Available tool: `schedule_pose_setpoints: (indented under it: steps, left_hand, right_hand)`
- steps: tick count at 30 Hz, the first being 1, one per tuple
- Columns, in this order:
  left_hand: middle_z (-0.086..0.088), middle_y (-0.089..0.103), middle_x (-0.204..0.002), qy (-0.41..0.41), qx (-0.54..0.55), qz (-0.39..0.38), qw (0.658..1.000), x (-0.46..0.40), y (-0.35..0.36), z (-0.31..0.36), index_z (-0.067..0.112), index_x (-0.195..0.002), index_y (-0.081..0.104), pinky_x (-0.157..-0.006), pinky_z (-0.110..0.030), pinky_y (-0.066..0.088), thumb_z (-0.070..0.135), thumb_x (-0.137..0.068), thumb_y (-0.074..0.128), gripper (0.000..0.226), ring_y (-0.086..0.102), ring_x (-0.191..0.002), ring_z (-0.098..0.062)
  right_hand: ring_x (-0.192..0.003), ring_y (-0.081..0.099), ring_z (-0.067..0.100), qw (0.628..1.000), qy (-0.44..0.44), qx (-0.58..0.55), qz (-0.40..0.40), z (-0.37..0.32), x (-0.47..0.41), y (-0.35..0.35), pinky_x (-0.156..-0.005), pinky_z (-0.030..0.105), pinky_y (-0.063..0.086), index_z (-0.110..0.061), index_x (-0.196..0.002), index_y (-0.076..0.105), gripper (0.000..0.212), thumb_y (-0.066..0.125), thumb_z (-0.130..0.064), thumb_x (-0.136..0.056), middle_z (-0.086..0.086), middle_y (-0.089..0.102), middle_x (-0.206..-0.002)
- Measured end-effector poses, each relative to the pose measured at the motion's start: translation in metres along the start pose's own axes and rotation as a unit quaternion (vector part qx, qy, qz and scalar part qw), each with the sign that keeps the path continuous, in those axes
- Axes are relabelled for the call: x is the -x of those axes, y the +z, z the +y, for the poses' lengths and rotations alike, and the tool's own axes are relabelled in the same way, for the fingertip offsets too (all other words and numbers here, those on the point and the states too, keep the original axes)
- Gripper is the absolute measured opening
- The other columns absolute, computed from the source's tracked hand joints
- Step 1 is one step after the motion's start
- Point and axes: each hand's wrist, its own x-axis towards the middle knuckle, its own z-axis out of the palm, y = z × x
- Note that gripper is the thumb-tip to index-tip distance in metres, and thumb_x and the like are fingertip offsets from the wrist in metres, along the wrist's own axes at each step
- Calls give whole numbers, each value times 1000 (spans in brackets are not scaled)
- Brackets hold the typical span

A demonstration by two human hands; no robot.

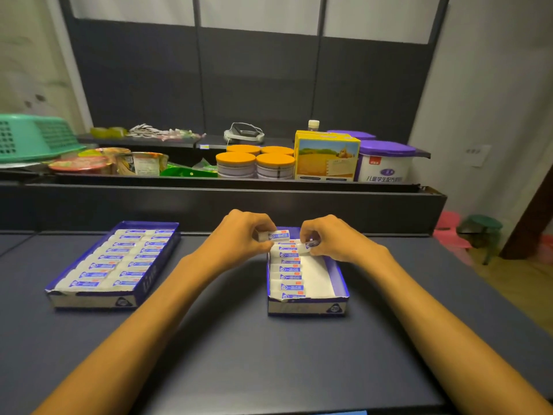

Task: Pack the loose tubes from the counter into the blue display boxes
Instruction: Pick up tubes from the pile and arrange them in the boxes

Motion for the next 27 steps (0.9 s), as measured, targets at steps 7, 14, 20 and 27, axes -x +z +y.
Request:
schedule_pose_setpoints:
  steps: [7, 14, 20, 27]
  left_hand:
    - [1, 69, -106, -4, 5, -3, 1000, -1, 2, 0, 19, -111, 67, -79, -26, 57, 26, -83, 73, 29, 64, -92, -10]
    - [2, 69, -107, -2, 4, -3, 1000, -1, 2, -5, 18, -112, 65, -77, -21, 56, 28, -83, 72, 31, 63, -92, -8]
    - [3, 68, -105, 1, 11, 3, 1000, 0, 1, -7, 17, -112, 65, -73, -17, 53, 28, -84, 72, 30, 63, -91, -9]
    - [2, 68, -105, 7, 14, 12, 1000, 1, 0, -7, 16, -112, 65, -74, -20, 55, 26, -84, 72, 30, 63, -92, -7]
  right_hand:
    - [-94, 60, 11, 1000, -9, -14, -8, 2, -2, -3, -81, 23, 51, -21, -105, 65, 19, 70, -25, -87, -2, 65, -109]
    - [-91, 60, 10, 1000, -18, 1, -12, 3, -6, -5, -80, 22, 51, -19, -107, 70, 20, 68, -26, -88, -2, 66, -108]
    - [-89, 55, 6, 999, -34, 33, 4, 2, -4, -5, -73, 18, 43, -18, -108, 73, 23, 70, -29, -87, -2, 64, -110]
    - [-99, 60, 10, 999, -31, 35, -4, 1, -2, -8, -83, 22, 48, -17, -110, 72, 23, 69, -24, -88, 0, 68, -116]
